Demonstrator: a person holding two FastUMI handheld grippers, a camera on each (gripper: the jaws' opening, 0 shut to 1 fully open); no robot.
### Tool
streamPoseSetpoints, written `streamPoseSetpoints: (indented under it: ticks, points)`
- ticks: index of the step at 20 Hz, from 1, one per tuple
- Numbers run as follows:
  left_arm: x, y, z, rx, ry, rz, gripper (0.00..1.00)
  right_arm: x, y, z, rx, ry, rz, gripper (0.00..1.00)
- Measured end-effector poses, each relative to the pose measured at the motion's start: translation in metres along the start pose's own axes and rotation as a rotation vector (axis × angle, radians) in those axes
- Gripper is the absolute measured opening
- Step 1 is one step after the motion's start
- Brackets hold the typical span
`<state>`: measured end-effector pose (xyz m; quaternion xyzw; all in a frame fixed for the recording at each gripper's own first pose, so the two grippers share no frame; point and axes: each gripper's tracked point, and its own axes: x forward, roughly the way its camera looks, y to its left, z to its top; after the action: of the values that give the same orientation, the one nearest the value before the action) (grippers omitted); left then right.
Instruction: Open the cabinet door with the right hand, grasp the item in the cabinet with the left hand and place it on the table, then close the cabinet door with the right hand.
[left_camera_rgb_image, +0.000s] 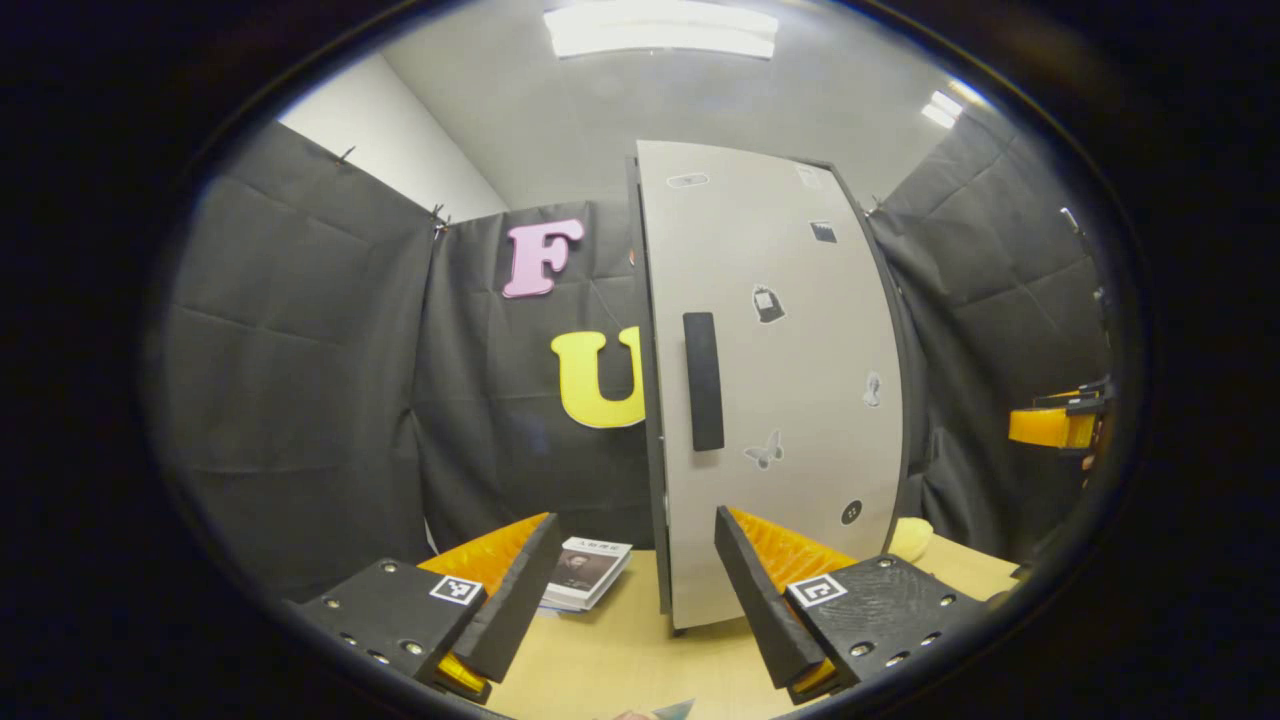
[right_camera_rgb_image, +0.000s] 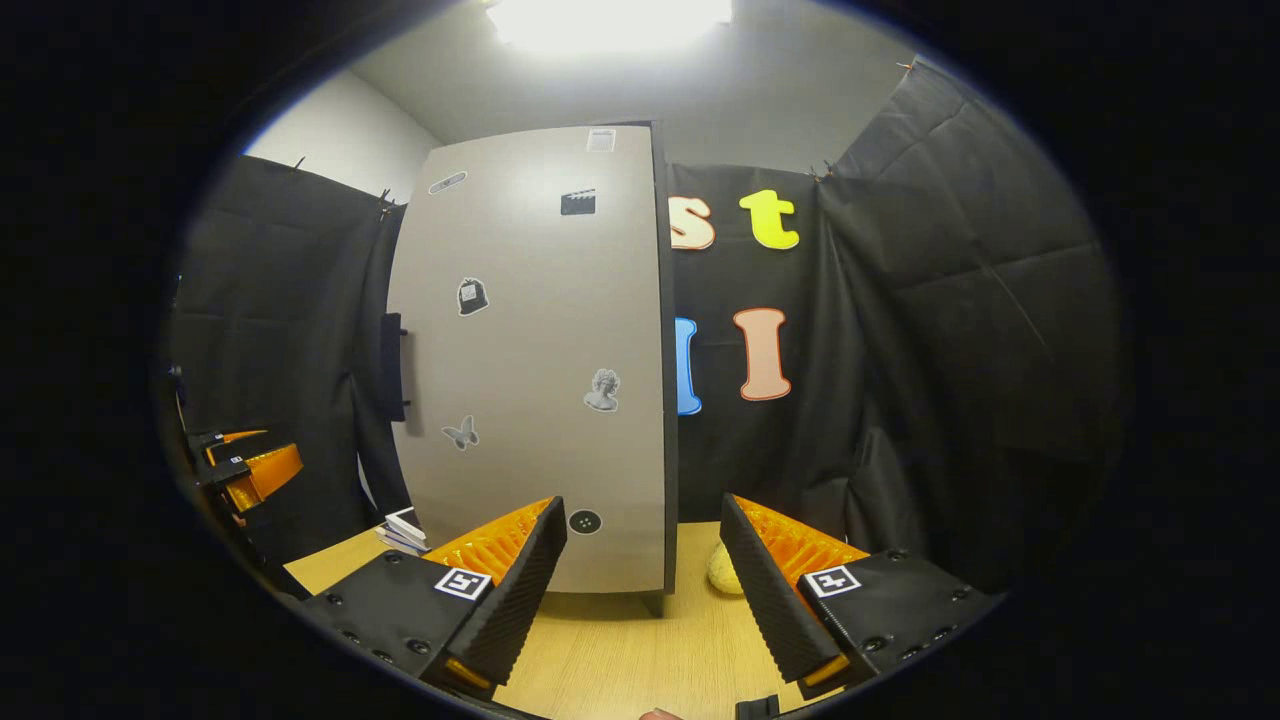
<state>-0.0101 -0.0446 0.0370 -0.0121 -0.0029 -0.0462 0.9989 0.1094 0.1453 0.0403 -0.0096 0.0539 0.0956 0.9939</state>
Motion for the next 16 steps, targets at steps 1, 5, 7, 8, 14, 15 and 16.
streamPoseSetpoints:
  ticks: [1,5,7,8,14,15,16]
  points:
    - [0.0,0.001,0.001,0.0,-0.002,0.0,0.92,-0.001,0.0,0.0,0.0,-0.003,-0.001,0.98]
    - [-0.004,0.0,0.002,0.001,-0.008,-0.002,0.95,-0.001,-0.001,0.002,0.001,-0.005,-0.005,0.98]
    - [-0.005,0.001,0.003,0.0,-0.01,-0.004,0.92,-0.002,-0.001,0.003,0.001,-0.004,-0.004,0.98]
    - [-0.005,0.0,0.002,0.0,-0.011,-0.004,0.92,-0.003,-0.002,0.004,0.001,-0.006,-0.005,0.98]
    - [-0.01,0.001,0.002,-0.001,-0.013,-0.002,0.95,-0.007,-0.004,0.005,-0.001,-0.009,-0.002,0.98]
    - [-0.011,0.001,0.002,-0.001,-0.012,-0.002,0.92,-0.008,-0.004,0.005,-0.001,-0.009,-0.002,0.98]
    - [-0.011,0.001,0.003,0.0,-0.013,-0.002,0.92,-0.009,-0.004,0.005,0.0,-0.01,-0.001,0.98]
